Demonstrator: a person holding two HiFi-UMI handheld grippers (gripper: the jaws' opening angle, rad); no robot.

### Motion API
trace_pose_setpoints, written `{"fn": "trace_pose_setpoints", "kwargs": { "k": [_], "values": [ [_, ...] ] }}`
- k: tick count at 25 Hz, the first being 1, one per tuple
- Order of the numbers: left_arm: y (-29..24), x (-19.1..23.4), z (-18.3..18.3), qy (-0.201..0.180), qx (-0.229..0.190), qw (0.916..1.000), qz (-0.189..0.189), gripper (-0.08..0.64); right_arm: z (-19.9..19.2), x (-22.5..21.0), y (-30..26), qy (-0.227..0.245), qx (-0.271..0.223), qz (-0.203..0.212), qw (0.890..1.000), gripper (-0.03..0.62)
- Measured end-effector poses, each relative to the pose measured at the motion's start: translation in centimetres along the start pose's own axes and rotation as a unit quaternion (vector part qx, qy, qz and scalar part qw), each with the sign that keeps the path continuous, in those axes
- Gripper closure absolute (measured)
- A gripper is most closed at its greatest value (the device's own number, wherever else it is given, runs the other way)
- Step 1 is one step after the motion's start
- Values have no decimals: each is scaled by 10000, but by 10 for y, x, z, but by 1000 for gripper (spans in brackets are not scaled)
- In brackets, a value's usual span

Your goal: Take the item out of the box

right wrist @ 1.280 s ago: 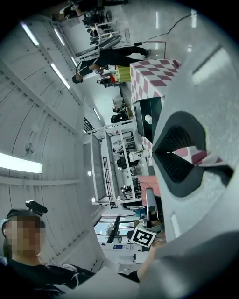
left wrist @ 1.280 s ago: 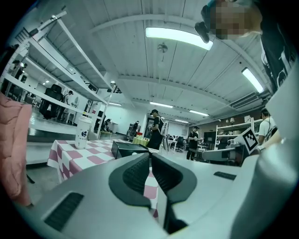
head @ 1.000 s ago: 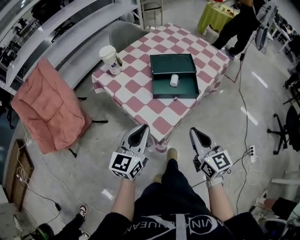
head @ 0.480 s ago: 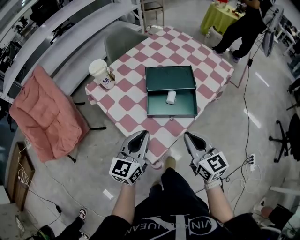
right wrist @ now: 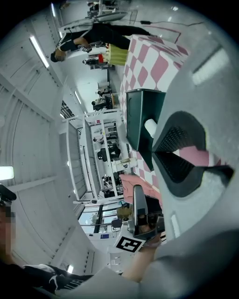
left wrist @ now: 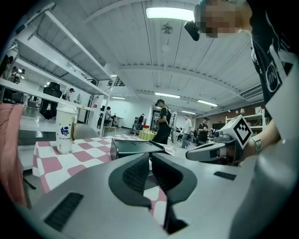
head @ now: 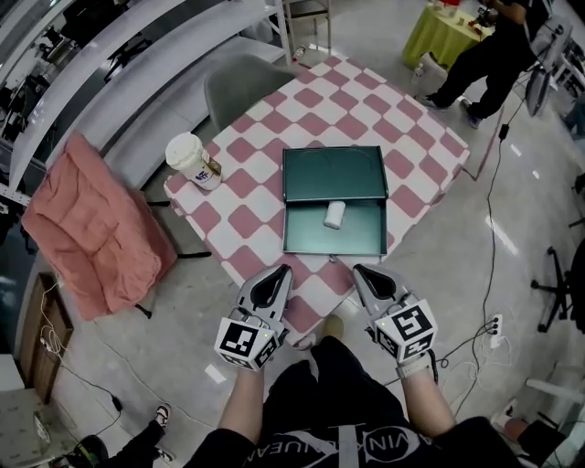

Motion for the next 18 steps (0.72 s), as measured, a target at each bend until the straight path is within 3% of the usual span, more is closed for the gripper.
{"fn": "trace_pose_setpoints", "kwargs": {
  "k": [8, 18],
  "values": [
    [-18, 15, 5, -11, -1, 9999, 168, 538, 11, -12, -28, 57, 237, 194, 9995, 588],
    [-65, 50, 14, -134, 33, 9996, -246, 538, 30, -30, -50, -314, 312, -477, 9979, 588]
  ]
}}
Point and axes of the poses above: the fingertips, and each gripper's own axes: y backward along the fingers, x to its left, z out of its top, the point moved 7 cm from there along y, backward along the fingers, and after that the axes turned 13 degrees about z, right-handed, at the moved point
